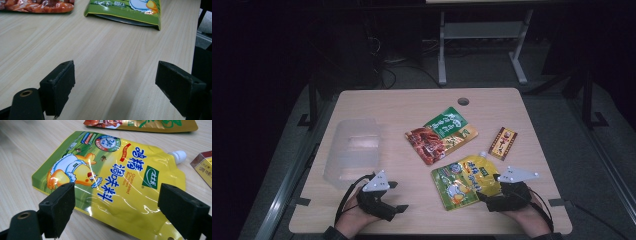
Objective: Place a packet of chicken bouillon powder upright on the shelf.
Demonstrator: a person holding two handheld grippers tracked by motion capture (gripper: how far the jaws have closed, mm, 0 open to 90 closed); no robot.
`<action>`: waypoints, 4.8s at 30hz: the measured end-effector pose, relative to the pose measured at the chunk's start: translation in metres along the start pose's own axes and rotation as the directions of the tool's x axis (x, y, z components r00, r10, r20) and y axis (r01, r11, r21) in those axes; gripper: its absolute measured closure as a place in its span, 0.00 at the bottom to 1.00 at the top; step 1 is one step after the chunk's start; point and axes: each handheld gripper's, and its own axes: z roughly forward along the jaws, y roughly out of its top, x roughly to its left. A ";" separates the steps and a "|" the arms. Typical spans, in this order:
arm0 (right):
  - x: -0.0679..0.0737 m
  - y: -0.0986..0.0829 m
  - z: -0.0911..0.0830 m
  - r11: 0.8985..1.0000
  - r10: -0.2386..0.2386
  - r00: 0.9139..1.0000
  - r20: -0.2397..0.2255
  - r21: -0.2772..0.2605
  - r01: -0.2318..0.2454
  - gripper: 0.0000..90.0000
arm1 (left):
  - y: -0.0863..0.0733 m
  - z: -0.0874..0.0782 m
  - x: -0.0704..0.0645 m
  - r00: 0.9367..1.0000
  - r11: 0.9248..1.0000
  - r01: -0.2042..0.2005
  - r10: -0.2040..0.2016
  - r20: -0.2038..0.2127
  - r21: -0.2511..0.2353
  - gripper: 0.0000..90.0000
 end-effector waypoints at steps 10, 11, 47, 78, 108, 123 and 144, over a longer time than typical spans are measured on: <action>-0.008 0.010 0.000 0.999 0.040 0.999 0.024 0.004 -0.040 0.33 | 0.001 0.004 -0.004 1.000 1.000 -0.014 0.014 0.018 0.008 0.17; -0.009 0.012 0.000 0.999 0.050 0.998 0.023 0.003 -0.050 0.37 | 0.001 0.004 -0.004 1.000 1.000 -0.014 0.013 0.020 0.011 0.17; -0.073 0.057 0.053 0.983 0.137 0.976 0.169 0.101 -0.155 1.00 | 0.005 0.009 -0.008 0.997 1.000 -0.004 0.003 0.076 0.000 0.17; -0.076 0.074 0.093 0.977 0.114 0.982 0.150 0.165 -0.138 1.00 | 0.006 0.008 -0.008 0.997 1.000 -0.003 0.004 0.073 -0.013 0.17; -0.063 0.094 0.128 0.985 0.050 0.997 0.055 0.163 -0.059 1.00 | 0.009 0.013 -0.013 0.995 1.000 -0.014 0.016 0.097 -0.020 0.16; -0.026 0.104 0.137 0.984 -0.047 0.997 -0.063 0.171 0.057 1.00 | 0.009 0.013 -0.012 0.996 1.000 -0.012 0.013 0.088 -0.018 0.16; -0.019 0.072 0.044 0.996 -0.041 0.997 -0.068 0.076 0.046 0.82 | 0.044 0.034 -0.010 0.999 0.999 0.033 -0.033 0.013 -0.008 0.16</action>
